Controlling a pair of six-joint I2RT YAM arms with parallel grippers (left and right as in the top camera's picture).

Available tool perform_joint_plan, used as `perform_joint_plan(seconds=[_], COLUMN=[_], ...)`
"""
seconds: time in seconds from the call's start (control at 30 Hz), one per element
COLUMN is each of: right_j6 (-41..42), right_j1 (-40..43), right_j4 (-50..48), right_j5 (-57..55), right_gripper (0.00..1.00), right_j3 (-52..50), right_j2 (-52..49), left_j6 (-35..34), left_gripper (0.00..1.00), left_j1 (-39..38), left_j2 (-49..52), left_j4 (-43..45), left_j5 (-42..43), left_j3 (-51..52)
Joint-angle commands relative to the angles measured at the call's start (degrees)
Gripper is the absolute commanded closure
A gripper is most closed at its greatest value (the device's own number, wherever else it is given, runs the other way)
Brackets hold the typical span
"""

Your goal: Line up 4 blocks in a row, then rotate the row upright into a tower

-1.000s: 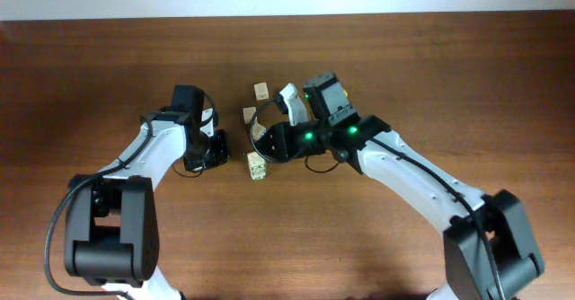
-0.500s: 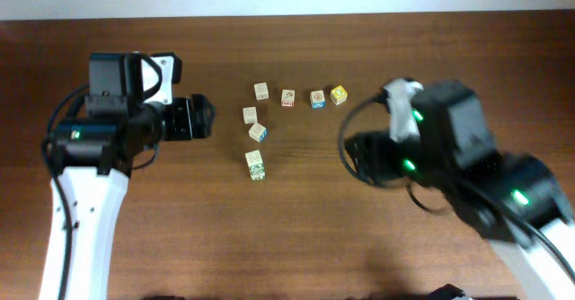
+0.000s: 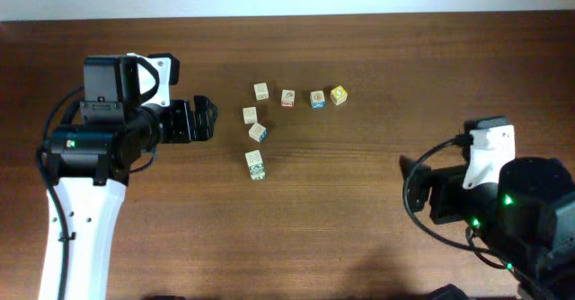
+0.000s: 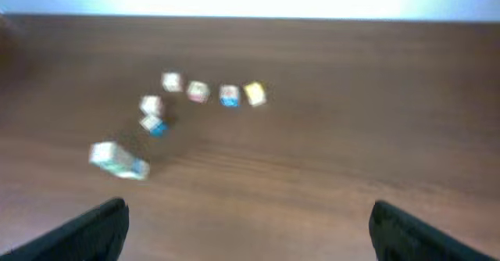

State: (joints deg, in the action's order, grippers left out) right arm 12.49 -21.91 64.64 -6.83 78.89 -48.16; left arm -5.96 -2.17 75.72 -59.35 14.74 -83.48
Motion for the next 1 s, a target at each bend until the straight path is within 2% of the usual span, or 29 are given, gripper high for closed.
perform_joint_plan(seconds=[0.0, 0.07, 0.13, 0.27, 0.33, 0.67, 0.97], right_j6=[-9.73, -11.23, -11.23, -11.19, -11.23, -11.21, -11.21], right_j1=[9.92, 15.21, 18.18, 20.06, 20.06, 20.06, 20.06], right_j4=[-13.44, -27.8, -37.88, -52.39, -55.98, -60.5, -60.57], right_j5=[6.91, 9.66, 12.33, 13.75, 13.68, 10.47, 10.47], right_gripper=[0.02, 0.02, 0.02, 0.02, 0.02, 0.02, 0.02], right_j3=[-16.39, -33.55, -47.08, -69.66, -75.63, -78.53, -78.58], right_j2=[10.86, 22.34, 31.45, 45.57, 47.98, 47.98, 47.95], left_j6=[1.11, 1.11, 1.11, 1.11, 1.11, 1.11, 1.11], left_gripper=[0.01, 0.01, 0.01, 0.01, 0.01, 0.01, 0.01], left_j1=[0.11, 0.11, 0.11, 0.11, 0.11, 0.11, 0.09], left_j2=[-0.74, -0.74, -0.74, -0.74, -0.74, -0.74, -0.74], left_j4=[-0.02, -0.02, -0.02, 0.0, -0.02, -0.02, 0.0], left_j5=[0.28, 0.28, 0.28, 0.28, 0.28, 0.28, 0.28], left_j3=[-0.46, -0.46, -0.46, -0.46, -0.46, -0.46, -0.46])
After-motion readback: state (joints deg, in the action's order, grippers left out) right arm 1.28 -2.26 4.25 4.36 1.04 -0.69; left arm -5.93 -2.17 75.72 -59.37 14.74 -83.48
